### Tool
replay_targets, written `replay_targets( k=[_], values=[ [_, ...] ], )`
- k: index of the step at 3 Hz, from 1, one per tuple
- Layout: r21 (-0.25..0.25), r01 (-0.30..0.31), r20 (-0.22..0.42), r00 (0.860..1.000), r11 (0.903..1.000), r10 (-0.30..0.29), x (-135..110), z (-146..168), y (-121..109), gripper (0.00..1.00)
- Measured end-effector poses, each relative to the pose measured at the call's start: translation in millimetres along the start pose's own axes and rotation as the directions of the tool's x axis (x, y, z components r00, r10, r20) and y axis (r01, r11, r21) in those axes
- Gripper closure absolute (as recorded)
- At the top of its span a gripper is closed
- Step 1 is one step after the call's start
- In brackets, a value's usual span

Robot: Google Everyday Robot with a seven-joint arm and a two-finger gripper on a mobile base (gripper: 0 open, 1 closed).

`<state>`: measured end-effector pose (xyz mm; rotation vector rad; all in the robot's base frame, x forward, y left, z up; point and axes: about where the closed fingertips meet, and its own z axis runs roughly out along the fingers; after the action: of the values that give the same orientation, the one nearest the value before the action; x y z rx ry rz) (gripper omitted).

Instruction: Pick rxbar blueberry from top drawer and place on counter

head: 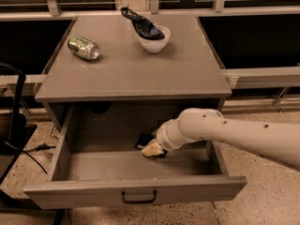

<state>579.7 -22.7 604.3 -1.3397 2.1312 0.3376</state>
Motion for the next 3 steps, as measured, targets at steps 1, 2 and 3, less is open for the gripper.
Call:
replay_targets(
  k=[1, 2, 3],
  values=[
    [0.000, 0.000, 0.000, 1.000, 1.0000, 0.000, 0.0, 0.0, 0.0, 0.70],
    [0.000, 0.000, 0.000, 1.000, 1.0000, 0.000, 0.0, 0.0, 0.0, 0.93],
    [0.000, 0.000, 0.000, 1.000, 1.0000, 0.000, 0.0, 0.1, 0.1, 1.00]
  ],
)
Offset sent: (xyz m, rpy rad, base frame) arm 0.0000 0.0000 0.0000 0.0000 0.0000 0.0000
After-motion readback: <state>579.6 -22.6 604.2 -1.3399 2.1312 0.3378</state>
